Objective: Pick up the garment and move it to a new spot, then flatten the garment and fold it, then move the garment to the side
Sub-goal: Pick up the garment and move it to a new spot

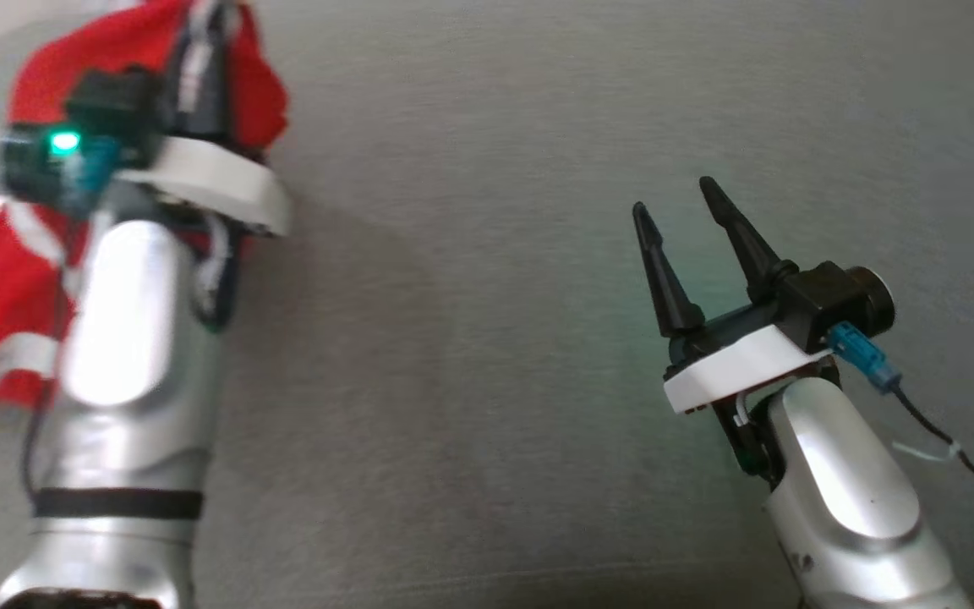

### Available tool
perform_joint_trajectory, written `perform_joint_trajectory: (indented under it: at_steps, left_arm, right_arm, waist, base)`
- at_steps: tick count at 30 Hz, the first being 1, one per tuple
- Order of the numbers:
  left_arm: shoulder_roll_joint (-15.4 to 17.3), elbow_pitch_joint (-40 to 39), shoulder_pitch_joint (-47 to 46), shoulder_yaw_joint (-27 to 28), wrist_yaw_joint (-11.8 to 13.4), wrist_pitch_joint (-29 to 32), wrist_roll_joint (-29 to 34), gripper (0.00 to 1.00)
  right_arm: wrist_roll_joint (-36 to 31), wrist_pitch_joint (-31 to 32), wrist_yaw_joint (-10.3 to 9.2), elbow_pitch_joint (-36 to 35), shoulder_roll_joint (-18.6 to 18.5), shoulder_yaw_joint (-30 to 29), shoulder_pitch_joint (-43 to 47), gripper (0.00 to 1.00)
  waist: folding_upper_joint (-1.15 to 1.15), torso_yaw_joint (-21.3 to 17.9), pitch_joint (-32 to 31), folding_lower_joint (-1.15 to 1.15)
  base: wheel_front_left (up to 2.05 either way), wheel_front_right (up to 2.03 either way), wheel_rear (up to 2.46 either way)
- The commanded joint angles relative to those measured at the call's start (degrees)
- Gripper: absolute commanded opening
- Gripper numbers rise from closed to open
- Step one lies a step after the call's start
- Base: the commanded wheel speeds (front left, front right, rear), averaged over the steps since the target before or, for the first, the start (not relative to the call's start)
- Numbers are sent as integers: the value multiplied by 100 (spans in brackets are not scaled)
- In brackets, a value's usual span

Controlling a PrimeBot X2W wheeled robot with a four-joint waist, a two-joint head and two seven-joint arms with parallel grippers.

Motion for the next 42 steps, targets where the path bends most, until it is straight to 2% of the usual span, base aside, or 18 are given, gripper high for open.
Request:
perform_joint_trajectory:
  at_steps: [1, 8, 12, 17, 23, 24, 25, 26, 27, 28, 34, 38, 42]
  left_arm:
    - [56, -249, -285, -38, -49, -29, 17, 0]
    - [-161, -333, -293, -966, -118, -29, -251, 0]
    - [-167, -442, -193, -1748, -2, -29, -676, 0]
    - [-168, -230, 102, -2279, 182, -29, -761, 0]
    - [-61, 17, 829, -2101, 443, -29, -717, 0]
    - [-21, 6, 966, -2008, 522, -29, -722, 3]
    - [13, -2, 1102, -1927, 589, -29, -724, 36]
    - [43, -17, 1245, -1826, 657, -29, -741, 82]
    - [63, -62, 1382, -1712, 731, -29, -760, 100]
    - [63, -62, 1382, -1712, 731, -29, -760, 100]
    - [82, -431, 2175, -1026, 1101, -29, -830, 100]
    - [21, -792, 2611, -692, 1175, -29, -785, 100]
    - [-49, -1081, 2973, -491, 1145, -29, -704, 100]
  right_arm:
    - [79, -36, 42, -228, 90, 154, -85, 100]
    - [213, -36, 42, -388, 91, 212, -148, 100]
    - [254, -36, 42, -455, 91, 149, -108, 100]
    - [240, -36, 42, -520, 91, 8, -62, 100]
    - [158, -36, 42, -481, 91, -84, 14, 100]
    - [143, -36, 42, -470, 91, -89, 31, 100]
    - [123, -36, 42, -462, 91, -105, 47, 100]
    - [114, -36, 42, -452, 91, -122, 64, 100]
    - [100, -36, 42, -440, 91, -141, 82, 100]
    - [100, -36, 42, -440, 91, -141, 82, 100]
    - [32, -36, 42, -354, 92, -197, 192, 100]
    - [-4, -36, 42, -275, 92, -221, 282, 100]
    - [-29, -36, 42, -218, 92, -265, 363, 100]
  waist:
    - [0, -686, 6, 0]
    - [0, -1626, 129, 0]
    - [0, -1880, 198, 0]
    - [0, -1834, 276, 0]
    - [0, -1468, 173, 0]
    - [0, -1407, 146, 0]
    - [0, -1338, 113, 0]
    - [0, -1276, 79, 0]
    - [0, -1207, 47, 0]
    - [0, -1207, 47, 0]
    - [0, -854, -151, 0]
    - [0, -613, -265, 0]
    - [0, -410, -330, 0]
  base:
    - [0, 0, 0]
    - [0, 0, 0]
    - [0, 0, 0]
    - [0, 0, 0]
    - [0, 0, 0]
    - [0, 0, 0]
    - [0, 0, 0]
    - [0, 0, 0]
    - [0, 0, 0]
    - [0, 0, 0]
    - [0, 0, 0]
    - [0, 0, 0]
    - [0, 0, 0]
